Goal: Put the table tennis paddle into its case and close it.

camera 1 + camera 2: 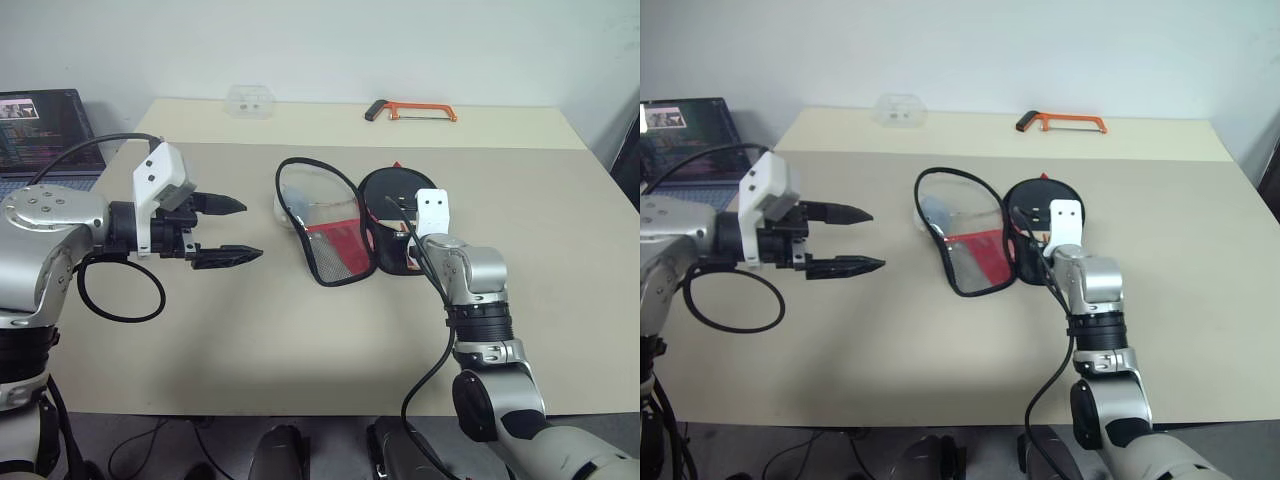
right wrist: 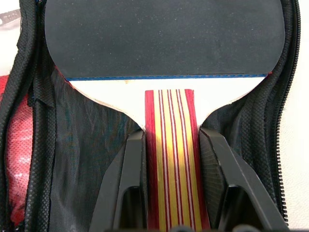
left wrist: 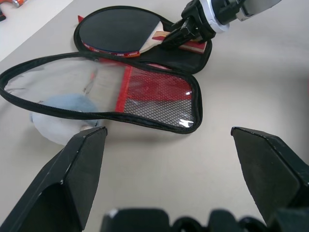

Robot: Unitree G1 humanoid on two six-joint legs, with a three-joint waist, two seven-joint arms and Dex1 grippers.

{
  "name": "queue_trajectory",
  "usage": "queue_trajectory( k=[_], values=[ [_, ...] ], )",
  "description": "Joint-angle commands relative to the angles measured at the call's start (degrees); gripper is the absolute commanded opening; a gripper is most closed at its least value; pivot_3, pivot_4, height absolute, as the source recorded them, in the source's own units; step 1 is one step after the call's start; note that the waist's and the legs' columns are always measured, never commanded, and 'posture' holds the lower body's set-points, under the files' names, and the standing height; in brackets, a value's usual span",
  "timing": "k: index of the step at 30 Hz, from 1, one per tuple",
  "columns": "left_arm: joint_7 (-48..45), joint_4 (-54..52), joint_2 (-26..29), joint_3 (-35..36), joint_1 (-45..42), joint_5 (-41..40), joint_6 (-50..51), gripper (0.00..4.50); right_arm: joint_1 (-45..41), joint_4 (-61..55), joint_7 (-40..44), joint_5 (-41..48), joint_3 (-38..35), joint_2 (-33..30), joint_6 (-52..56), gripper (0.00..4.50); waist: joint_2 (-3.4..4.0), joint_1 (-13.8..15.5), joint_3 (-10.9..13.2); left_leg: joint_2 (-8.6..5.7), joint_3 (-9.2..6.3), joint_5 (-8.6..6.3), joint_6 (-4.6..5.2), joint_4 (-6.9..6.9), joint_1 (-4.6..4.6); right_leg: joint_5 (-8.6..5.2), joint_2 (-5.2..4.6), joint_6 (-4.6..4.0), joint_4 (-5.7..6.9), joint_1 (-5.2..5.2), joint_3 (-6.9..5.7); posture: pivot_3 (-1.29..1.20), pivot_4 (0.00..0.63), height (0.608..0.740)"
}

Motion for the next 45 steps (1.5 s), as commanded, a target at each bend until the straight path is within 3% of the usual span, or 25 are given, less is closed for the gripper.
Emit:
queue_trajectory(
  k=[1,9,19,25,32,37,40,42,45],
  values=[
    [0.38,-0.94,0.27,0.96,-1.06,-0.29,-0.59,4.50,-0.92,-1.11,-1.26,-0.97,-0.36,-0.20,-1.68,1.09,0.00,0.01,0.00,0.00,0.00,0.00,0.00,0.00,0.00,0.00,0.00,0.00,0.00,0.00,0.00,0.00,0.150,0.740],
    [0.20,-0.36,0.19,0.76,-1.00,0.17,-1.22,4.50,-1.35,0.32,-2.21,-1.02,-1.49,0.18,-0.51,1.09,-0.03,0.03,-0.02,-0.01,-0.03,0.00,0.00,0.02,0.01,0.00,0.00,0.00,0.02,0.02,0.00,0.00,0.150,0.740],
    [0.04,1.49,-0.08,0.38,-0.72,0.68,-2.38,4.50,-2.75,-3.65,-3.34,-0.50,-2.94,0.73,2.06,4.46,-0.10,0.04,-0.06,-0.01,-0.04,0.00,0.00,0.02,0.01,0.00,0.00,0.00,0.03,0.03,0.00,0.00,0.150,0.740],
    [-0.21,5.38,-1.05,-0.02,-0.69,1.64,-3.92,4.50,-5.48,-13.25,-1.23,0.54,-3.38,-0.88,11.29,4.46,-0.10,0.06,-0.07,0.00,-0.03,0.00,0.00,0.02,0.01,0.00,-0.01,0.00,0.04,0.02,-0.04,0.00,0.150,0.740],
    [-0.48,9.07,-1.58,-1.16,-0.42,3.89,-5.94,4.50,-8.89,-27.36,8.85,6.13,-2.93,-11.31,29.07,4.46,-0.10,0.17,-0.07,0.00,-0.01,-0.02,0.04,0.01,0.01,0.00,-0.02,0.00,0.03,0.01,-0.05,0.00,0.150,0.740],
    [0.01,12.50,-2.83,-4.35,-0.51,8.51,-10.71,4.50,-4.12,-32.72,22.89,13.53,-1.01,-24.14,23.07,4.46,-0.12,0.30,-0.08,-0.01,-0.01,-0.05,0.09,0.01,0.01,0.00,-0.01,0.00,0.00,0.02,-0.05,0.00,0.150,0.740],
    [-0.16,15.40,-5.69,-5.80,-3.00,9.19,-11.59,4.50,1.77,-29.32,36.20,23.65,-12.71,-27.23,19.18,4.46,-0.19,0.65,-0.12,-0.01,-0.02,-0.06,0.10,0.01,0.01,0.00,0.00,0.00,-0.05,0.07,-0.09,0.00,0.150,0.740],
    [-0.06,17.75,-6.52,-7.30,-4.26,11.57,-13.39,4.50,7.83,-29.80,42.13,22.63,-9.93,-33.88,11.20,4.46,-0.19,1.24,-0.12,-0.03,-0.01,-0.06,0.11,0.02,0.01,0.00,0.01,0.00,-0.07,0.10,-0.12,0.00,0.150,0.740],
    [2.05,21.09,-8.34,-9.07,-5.88,15.14,-16.56,4.50,13.90,-32.00,50.69,25.53,-11.11,-38.95,2.63,4.46,-0.19,1.50,-0.12,-0.05,0.00,-0.06,0.12,0.02,0.01,0.00,0.00,0.00,-0.09,0.07,-0.06,0.00,0.150,0.740]
  ],
)
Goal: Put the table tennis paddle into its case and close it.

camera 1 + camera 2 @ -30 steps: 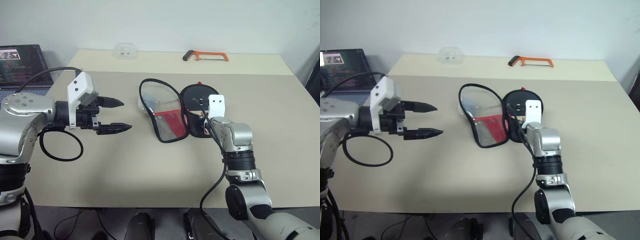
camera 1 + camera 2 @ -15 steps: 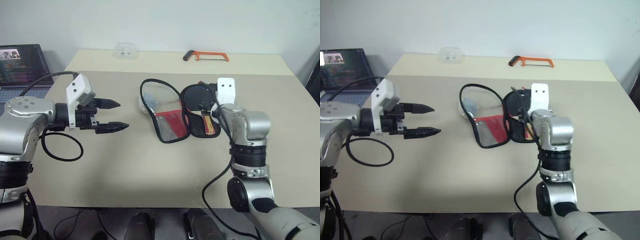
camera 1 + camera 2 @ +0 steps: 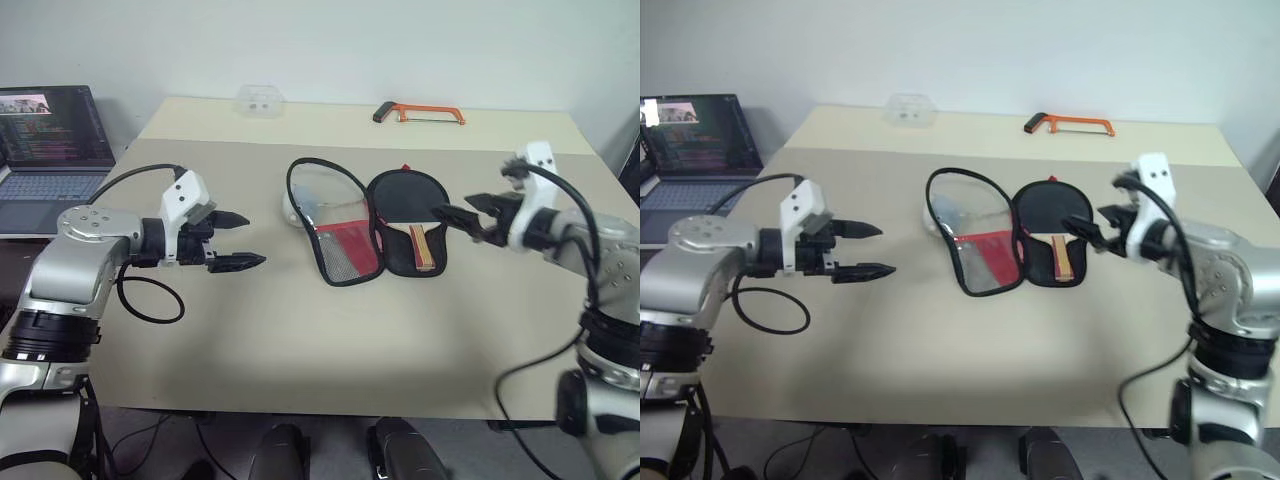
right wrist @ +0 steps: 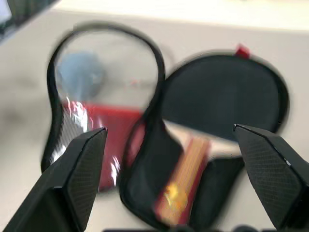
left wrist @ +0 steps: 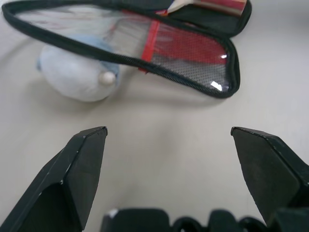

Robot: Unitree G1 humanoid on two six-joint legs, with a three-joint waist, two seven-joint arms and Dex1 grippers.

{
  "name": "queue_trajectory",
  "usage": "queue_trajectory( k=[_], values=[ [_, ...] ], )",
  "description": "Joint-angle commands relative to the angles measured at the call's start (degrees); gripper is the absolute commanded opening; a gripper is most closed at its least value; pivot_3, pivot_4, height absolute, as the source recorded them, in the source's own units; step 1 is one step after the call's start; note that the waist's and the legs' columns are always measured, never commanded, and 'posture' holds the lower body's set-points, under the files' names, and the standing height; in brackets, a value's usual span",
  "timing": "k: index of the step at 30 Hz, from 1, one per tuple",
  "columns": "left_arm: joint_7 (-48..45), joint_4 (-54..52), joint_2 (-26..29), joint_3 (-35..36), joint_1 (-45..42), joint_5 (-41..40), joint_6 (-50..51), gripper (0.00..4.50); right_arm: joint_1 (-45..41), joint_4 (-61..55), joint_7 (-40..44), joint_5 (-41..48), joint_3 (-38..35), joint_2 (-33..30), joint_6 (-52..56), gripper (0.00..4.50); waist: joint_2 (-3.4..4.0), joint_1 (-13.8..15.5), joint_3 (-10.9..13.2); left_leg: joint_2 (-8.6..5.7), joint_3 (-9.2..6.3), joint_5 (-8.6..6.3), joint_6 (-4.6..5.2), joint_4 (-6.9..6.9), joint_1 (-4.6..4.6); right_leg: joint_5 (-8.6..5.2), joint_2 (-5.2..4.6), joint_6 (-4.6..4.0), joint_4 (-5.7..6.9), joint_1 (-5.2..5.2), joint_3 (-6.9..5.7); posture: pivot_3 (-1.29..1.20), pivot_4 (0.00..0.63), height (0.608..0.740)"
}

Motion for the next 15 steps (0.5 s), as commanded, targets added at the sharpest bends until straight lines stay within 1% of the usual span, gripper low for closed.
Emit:
queue_trajectory(
  k=[1,3,6,8,9,11,15],
  values=[
    [2.98,2.37,-2.01,-1.27,-2.67,3.99,-3.85,4.50,4.09,-4.35,11.22,5.22,-3.17,-4.49,-10.14,4.46,0.00,-0.08,0.00,0.02,0.00,0.00,0.00,0.01,0.02,0.00,0.03,0.00,0.02,0.00,0.02,0.00,0.150,0.740],
    [4.23,2.56,-4.05,-2.84,-3.01,5.85,-4.86,4.50,7.64,-5.15,16.48,7.44,-4.40,-7.95,-12.53,4.46,0.00,0.02,0.00,0.02,-0.03,0.00,0.00,0.02,0.06,0.00,0.04,0.00,0.06,0.02,0.01,0.00,0.150,0.740],
    [3.79,0.85,-6.43,-4.28,-2.99,6.23,-4.66,4.50,9.47,-3.25,20.22,10.81,-7.77,-10.44,-15.34,4.46,-0.02,0.11,-0.01,0.02,-0.10,0.00,0.00,0.08,0.06,0.01,0.03,0.01,0.03,0.13,-0.03,0.00,0.150,0.740],
    [3.73,0.25,-7.60,-4.66,-3.40,6.26,-4.03,4.50,12.22,-3.29,24.37,13.03,-10.49,-12.66,-17.33,4.46,-0.02,0.15,-0.01,0.01,-0.11,0.00,0.00,0.14,0.06,0.01,0.03,0.02,0.06,0.13,-0.03,0.00,0.150,0.740],
    [3.59,0.19,-7.97,-4.92,-3.60,6.43,-4.09,4.50,14.15,-3.20,25.97,12.57,-11.31,-13.99,-18.99,4.46,-0.02,0.19,-0.02,0.01,-0.15,0.00,0.00,0.14,0.06,0.01,0.03,0.02,0.06,0.16,-0.04,0.00,0.150,0.740],
    [3.17,0.01,-8.53,-5.27,-3.80,6.57,-4.15,4.50,17.06,-1.83,26.87,10.63,-12.46,-16.03,-22.37,4.46,-0.02,0.27,-0.02,0.02,-0.31,0.00,0.00,0.14,0.07,0.01,0.03,0.02,-0.02,0.28,-0.04,0.00,0.150,0.740],
    [2.55,0.26,-9.02,-5.52,-3.97,7.04,-4.49,4.50,20.97,0.59,28.95,12.12,-16.31,-18.87,-24.00,4.46,-0.02,0.26,-0.02,-0.03,-0.52,0.00,0.00,0.20,0.19,0.01,0.02,0.02,-0.04,0.52,-0.11,0.00,0.150,0.740]
  ],
)
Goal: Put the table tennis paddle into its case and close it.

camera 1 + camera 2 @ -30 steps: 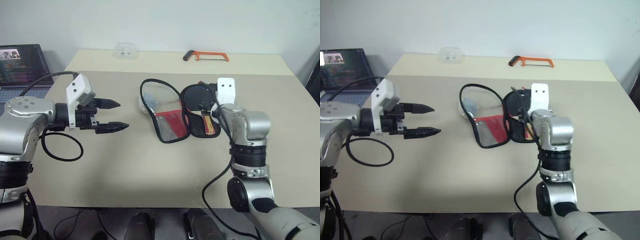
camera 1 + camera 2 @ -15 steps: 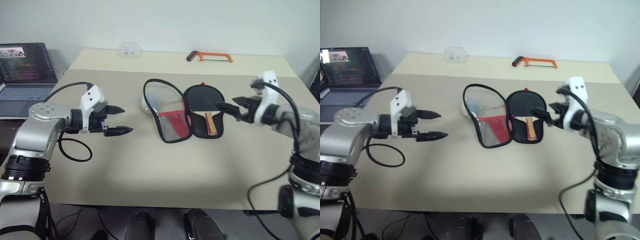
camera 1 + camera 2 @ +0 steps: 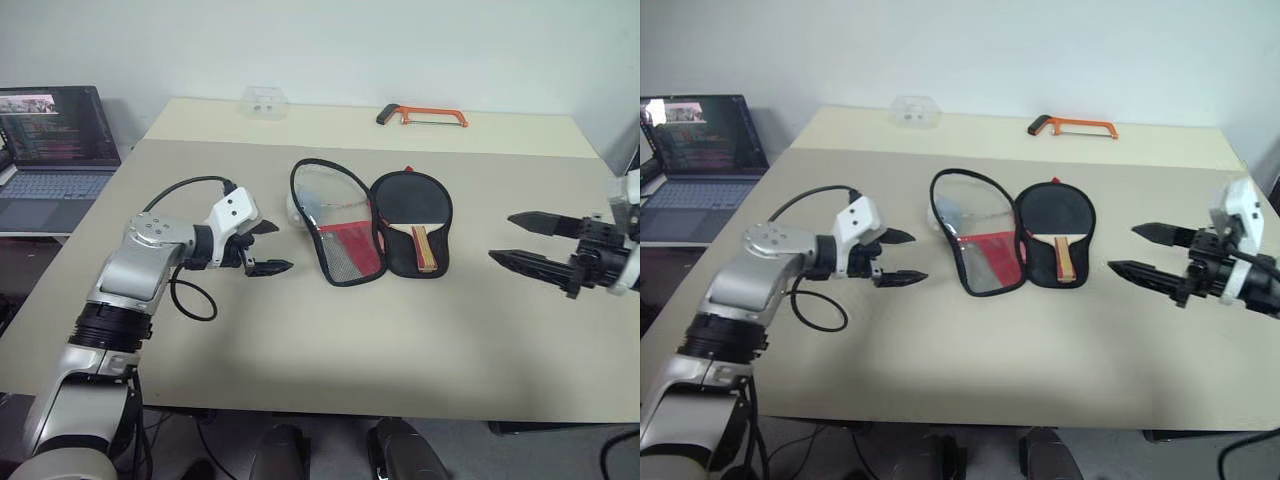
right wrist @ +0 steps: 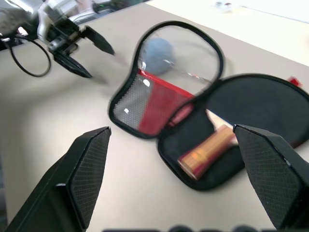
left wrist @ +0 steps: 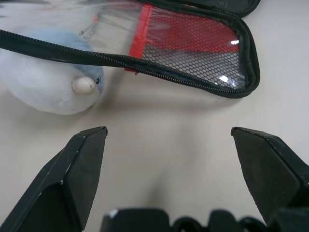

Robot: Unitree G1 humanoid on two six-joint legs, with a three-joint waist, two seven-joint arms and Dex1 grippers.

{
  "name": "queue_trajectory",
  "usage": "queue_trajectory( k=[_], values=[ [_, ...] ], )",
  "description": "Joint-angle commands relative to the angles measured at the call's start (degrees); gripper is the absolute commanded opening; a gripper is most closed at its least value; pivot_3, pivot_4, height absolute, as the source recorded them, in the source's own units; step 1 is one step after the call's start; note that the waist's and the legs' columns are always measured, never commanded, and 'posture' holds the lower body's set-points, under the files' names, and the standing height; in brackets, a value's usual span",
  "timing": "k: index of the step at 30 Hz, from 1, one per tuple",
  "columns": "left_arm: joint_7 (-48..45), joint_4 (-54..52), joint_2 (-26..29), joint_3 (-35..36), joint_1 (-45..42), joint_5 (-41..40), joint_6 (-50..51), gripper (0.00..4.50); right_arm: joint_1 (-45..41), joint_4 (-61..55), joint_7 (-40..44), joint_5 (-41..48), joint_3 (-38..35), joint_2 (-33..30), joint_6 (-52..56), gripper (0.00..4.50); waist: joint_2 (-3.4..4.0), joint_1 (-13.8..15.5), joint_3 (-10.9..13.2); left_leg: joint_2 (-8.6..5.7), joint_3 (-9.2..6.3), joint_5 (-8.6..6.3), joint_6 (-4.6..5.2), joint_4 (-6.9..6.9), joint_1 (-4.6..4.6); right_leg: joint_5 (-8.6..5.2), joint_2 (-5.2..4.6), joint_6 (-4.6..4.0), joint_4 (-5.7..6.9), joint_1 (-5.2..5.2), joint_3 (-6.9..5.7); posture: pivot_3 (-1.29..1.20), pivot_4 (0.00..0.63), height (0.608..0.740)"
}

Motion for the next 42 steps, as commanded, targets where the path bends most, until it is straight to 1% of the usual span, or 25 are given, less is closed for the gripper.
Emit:
queue_trajectory(
  k=[1,4,11,15,18,22,26,31,35,38,42],
  values=[
    [-0.57,-1.31,0.03,0.19,-1.39,0.44,-0.65,4.50,1.63,0.52,2.12,1.68,-5.00,-2.42,-2.34,4.46,0.00,0.00,0.00,0.00,-0.05,0.00,0.00,0.02,0.04,0.00,0.00,0.00,0.00,0.06,-0.05,0.00,0.150,0.740],
    [0.37,-0.16,-0.90,0.16,-2.17,1.14,-1.17,3.96,3.26,-0.10,3.04,3.19,-7.21,-3.52,-2.01,4.50,0.00,0.05,0.00,-0.01,-0.16,0.00,0.00,0.02,0.18,0.00,0.00,0.00,0.01,0.25,-0.11,0.00,0.150,0.740],
    [5.79,4.89,-6.46,-1.08,-5.73,5.18,-2.95,1.47,4.72,-1.83,1.42,4.72,-8.25,-3.46,-2.34,4.50,-0.02,0.21,-0.01,-0.06,-0.30,0.00,0.00,0.08,0.26,0.00,0.00,0.01,0.00,0.43,-0.18,0.00,0.150,0.740],
    [5.51,6.46,-7.40,-2.41,-6.11,7.08,-3.98,0.10,5.69,-2.64,0.61,5.79,-9.07,-3.54,-2.08,4.50,-0.02,0.18,-0.01,-0.05,-0.30,0.00,-0.01,0.07,0.26,0.00,0.01,0.01,-0.02,0.42,-0.16,0.00,0.150,0.740],
    [6.44,8.92,-7.92,-3.96,-6.60,9.55,-6.18,0.04,6.39,-2.87,0.05,6.39,-9.40,-3.62,-2.16,4.50,-0.02,0.23,-0.01,-0.05,-0.30,0.00,-0.01,0.07,0.26,0.00,0.01,0.01,-0.01,0.42,-0.17,0.00,0.150,0.740],
    [9.85,13.38,-10.83,-4.75,-8.71,12.06,-8.31,0.04,6.77,-3.38,-0.34,6.82,-9.35,-3.54,-2.11,4.50,-0.02,0.54,-0.01,-0.07,-0.33,0.00,-0.01,0.10,0.26,0.00,0.00,0.01,-0.01,0.44,-0.20,0.00,0.150,0.740],
    [14.68,17.62,-17.18,-4.70,-12.57,13.21,-9.95,0.04,8.80,-4.06,1.04,6.43,-9.73,-4.34,-2.86,4.50,-0.02,1.24,-0.01,-0.08,-0.37,0.00,0.00,0.11,0.22,0.00,0.00,0.01,-0.02,0.44,-0.23,0.00,0.150,0.740],
    [20.96,25.53,-27.75,-3.88,-18.22,12.88,-13.38,0.04,8.43,-3.34,0.40,6.44,-9.27,-4.31,-3.37,4.50,-0.02,1.37,-0.01,-0.12,-0.50,-0.01,0.01,0.29,0.08,0.00,0.00,0.01,-0.03,0.45,-0.31,0.00,0.150,0.740],
    [26.35,31.45,-34.49,-2.63,-23.58,12.96,-16.06,0.04,8.55,-3.95,-0.87,6.37,-10.11,-4.36,-3.16,4.50,-0.04,1.25,0.00,-0.14,-0.69,-0.02,0.03,0.53,-0.09,0.00,0.02,0.01,-0.03,0.44,-0.40,0.00,0.150,0.740],
    [29.37,34.58,-38.72,-2.12,-26.68,12.70,-17.19,0.04,9.74,-5.05,-1.71,6.72,-11.80,-4.15,-2.61,4.50,-0.04,1.32,0.00,-0.20,-0.82,-0.03,0.02,0.53,-0.09,0.00,0.04,0.01,-0.01,0.44,-0.39,0.00,0.150,0.740],
    [32.89,38.91,-42.76,-3.96,-28.82,15.59,-18.74,0.04,11.85,-6.69,-3.11,7.76,-14.15,-3.58,-1.93,4.50,-0.03,1.17,-0.01,-0.24,-0.87,-0.03,0.02,0.52,-0.09,-0.01,0.03,0.02,-0.02,0.45,-0.36,0.00,0.150,0.740]
  ],
)
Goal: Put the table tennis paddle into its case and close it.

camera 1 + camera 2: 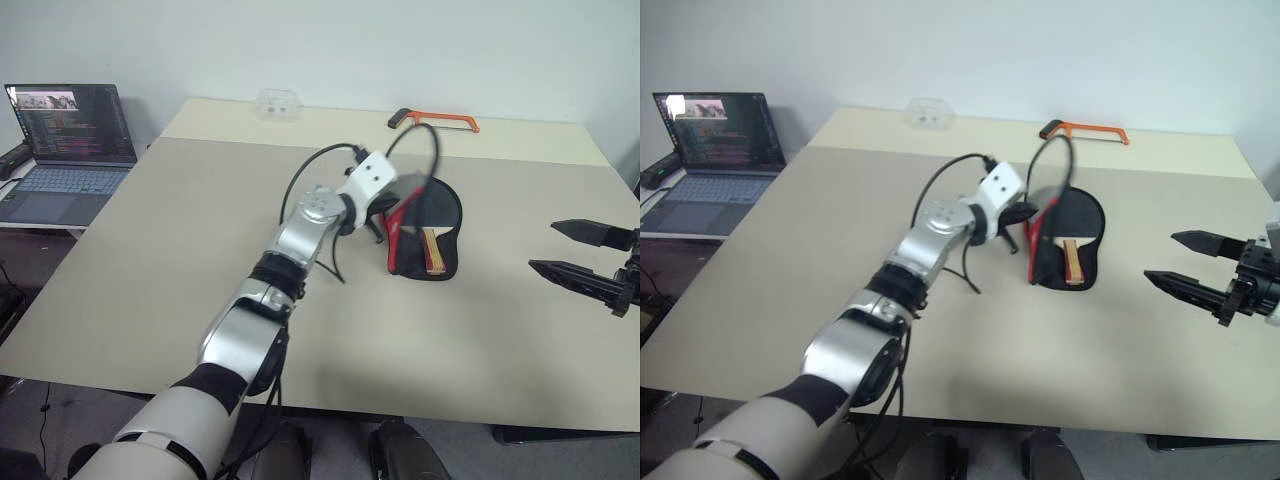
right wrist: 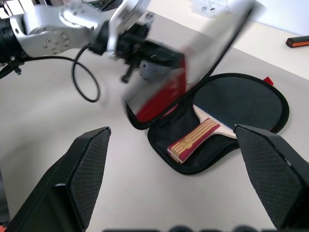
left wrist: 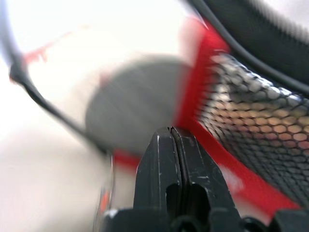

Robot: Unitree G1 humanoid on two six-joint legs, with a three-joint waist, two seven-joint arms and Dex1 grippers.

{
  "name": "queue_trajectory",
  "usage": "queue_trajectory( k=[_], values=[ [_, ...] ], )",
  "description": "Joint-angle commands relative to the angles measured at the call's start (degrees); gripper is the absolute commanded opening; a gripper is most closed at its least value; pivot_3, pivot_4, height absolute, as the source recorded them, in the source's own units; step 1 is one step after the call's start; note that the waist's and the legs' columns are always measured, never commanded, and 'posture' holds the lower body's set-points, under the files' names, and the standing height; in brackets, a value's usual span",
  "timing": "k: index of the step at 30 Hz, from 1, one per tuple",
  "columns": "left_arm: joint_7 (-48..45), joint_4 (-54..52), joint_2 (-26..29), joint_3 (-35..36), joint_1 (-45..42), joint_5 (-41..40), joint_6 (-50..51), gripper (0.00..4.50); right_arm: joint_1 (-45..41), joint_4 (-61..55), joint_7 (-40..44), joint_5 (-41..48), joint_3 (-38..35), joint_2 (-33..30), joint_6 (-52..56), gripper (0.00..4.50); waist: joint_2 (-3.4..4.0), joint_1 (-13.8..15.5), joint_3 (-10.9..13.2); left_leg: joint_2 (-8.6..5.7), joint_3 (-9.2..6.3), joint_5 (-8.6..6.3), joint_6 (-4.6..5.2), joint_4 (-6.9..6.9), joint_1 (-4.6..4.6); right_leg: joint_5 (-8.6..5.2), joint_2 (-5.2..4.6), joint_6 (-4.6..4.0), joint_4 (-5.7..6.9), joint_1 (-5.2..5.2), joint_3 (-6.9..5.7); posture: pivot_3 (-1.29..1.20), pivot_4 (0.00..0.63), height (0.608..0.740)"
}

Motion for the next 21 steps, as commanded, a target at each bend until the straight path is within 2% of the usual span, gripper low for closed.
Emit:
queue_trajectory(
  k=[1,5,9,11,14,18,21],
  values=[
    [3.74,3.66,-2.81,-1.24,-2.26,2.51,-1.40,0.04,1.57,-2.84,-1.37,1.64,-4.19,-0.30,0.33,4.50,0.01,-0.07,0.00,-0.04,-0.07,0.00,0.00,-0.01,0.01,0.00,0.00,0.00,0.01,0.00,0.03,0.00,0.150,0.740],
    [6.06,6.96,-5.30,-1.37,-3.23,3.71,-1.02,0.04,3.76,-4.87,-2.84,2.66,-5.77,0.11,0.91,4.50,0.01,-0.12,-0.01,-0.08,-0.11,0.00,0.00,-0.01,0.03,0.00,0.01,0.01,0.03,0.01,0.03,0.00,0.150,0.740],
    [0.91,5.66,-1.71,1.95,-3.99,0.56,0.06,0.04,4.02,-6.25,-6.96,7.86,-7.91,1.43,4.88,4.50,0.02,-0.32,-0.01,-0.08,-0.10,0.00,-0.01,-0.03,0.05,0.00,0.01,0.00,0.04,0.00,0.06,0.00,0.150,0.740],
    [-5.86,1.39,2.43,4.45,-3.80,-3.06,1.24,0.04,0.75,-4.46,-12.82,11.90,-6.82,4.09,6.97,4.50,0.02,-0.54,-0.01,-0.06,-0.10,0.01,-0.02,-0.03,0.07,0.00,0.03,0.00,0.07,0.00,0.06,0.00,0.150,0.740],
    [-14.79,-6.36,7.76,7.12,-2.50,-8.20,5.69,0.59,-4.73,-0.89,-23.44,16.66,-3.34,8.96,10.94,4.50,0.04,-1.16,-0.01,0.04,-0.04,0.09,-0.17,-0.03,0.11,0.01,0.09,0.00,0.12,-0.01,0.07,0.00,0.150,0.740],
    [-24.12,-16.96,15.53,10.17,0.62,-14.60,13.22,1.95,-12.17,5.35,-39.53,21.68,1.14,17.45,16.09,4.50,0.08,-1.15,-0.04,0.13,0.00,0.13,-0.24,0.00,0.10,0.01,0.08,-0.01,0.11,0.00,0.06,0.00,0.150,0.740],
    [-29.84,-23.54,22.13,10.88,4.64,-17.70,18.82,3.00,-14.34,6.72,-46.97,29.08,1.88,21.88,18.10,4.50,0.26,-1.03,-0.08,0.17,0.04,0.14,-0.25,-0.01,0.10,0.01,0.08,-0.02,0.13,-0.03,0.07,0.00,0.150,0.740]
  ],
)
